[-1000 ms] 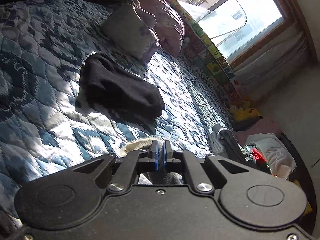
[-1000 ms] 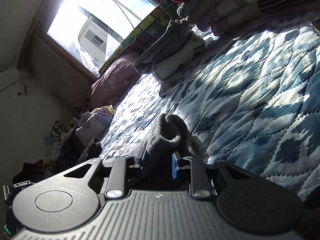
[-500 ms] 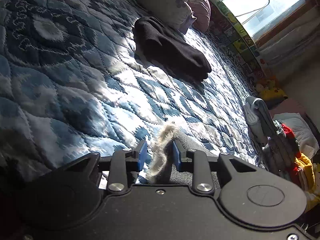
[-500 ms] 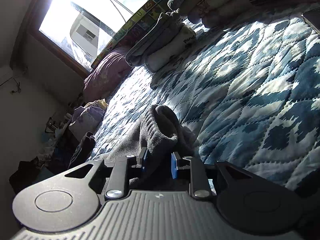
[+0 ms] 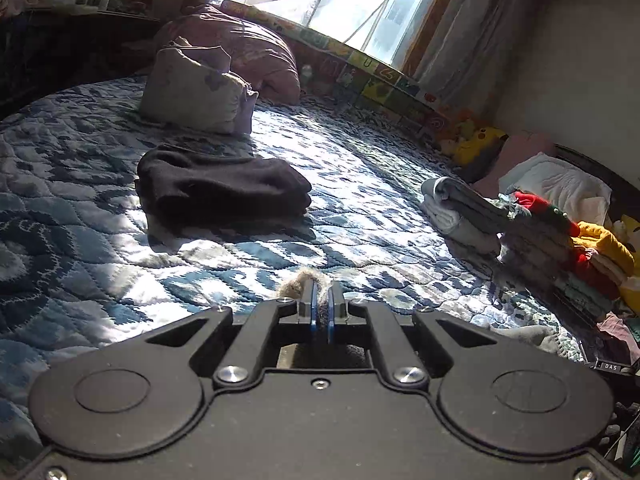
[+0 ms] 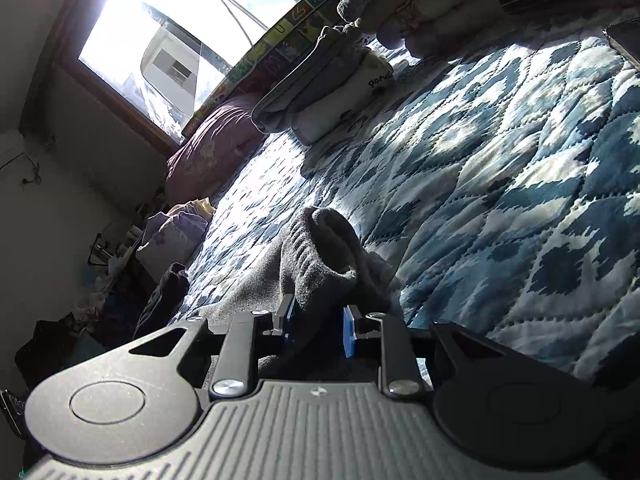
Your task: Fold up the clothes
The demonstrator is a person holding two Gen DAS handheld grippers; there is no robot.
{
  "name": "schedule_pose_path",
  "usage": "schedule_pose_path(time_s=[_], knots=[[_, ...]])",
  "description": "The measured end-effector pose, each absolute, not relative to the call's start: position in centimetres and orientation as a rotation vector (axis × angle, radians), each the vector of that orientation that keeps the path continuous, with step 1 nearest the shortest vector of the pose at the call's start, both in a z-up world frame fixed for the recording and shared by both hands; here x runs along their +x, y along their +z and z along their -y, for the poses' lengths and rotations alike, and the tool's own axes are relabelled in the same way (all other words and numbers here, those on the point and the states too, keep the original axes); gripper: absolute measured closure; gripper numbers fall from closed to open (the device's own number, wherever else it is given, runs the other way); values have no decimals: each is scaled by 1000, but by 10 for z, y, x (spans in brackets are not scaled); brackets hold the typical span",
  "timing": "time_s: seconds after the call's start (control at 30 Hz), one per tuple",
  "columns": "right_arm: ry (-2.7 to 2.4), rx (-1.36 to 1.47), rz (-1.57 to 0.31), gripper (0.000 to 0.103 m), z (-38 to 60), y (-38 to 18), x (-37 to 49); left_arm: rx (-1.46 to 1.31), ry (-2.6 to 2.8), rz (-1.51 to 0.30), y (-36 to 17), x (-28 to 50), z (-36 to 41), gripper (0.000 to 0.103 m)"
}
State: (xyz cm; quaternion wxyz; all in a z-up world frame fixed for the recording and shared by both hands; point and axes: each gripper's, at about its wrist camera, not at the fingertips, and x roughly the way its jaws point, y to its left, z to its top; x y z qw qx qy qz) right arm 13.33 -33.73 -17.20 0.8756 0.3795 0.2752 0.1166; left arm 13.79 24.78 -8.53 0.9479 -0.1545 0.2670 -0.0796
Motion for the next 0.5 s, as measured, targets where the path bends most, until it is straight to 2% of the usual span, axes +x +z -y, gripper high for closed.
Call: schedule_pose_path(time_s=[0.1, 0.17, 0.23, 0.33, 0.5], knots=[[245, 792, -578, 79, 338, -173, 134, -228, -135, -758, -125, 158, -244, 97], [245, 794, -578, 79, 339, -173, 133, -258, -123, -708, -123, 149, -251, 92], [244, 787, -574, 79, 338, -173, 132, -367, -121, -672, -120, 145, -264, 78], [244, 783, -572, 78, 337, -173, 134, -439, -101, -669, -118, 150, -277, 78], [243, 791, -565, 78, 336, -173, 136, -322, -129, -744, -121, 164, -262, 78]])
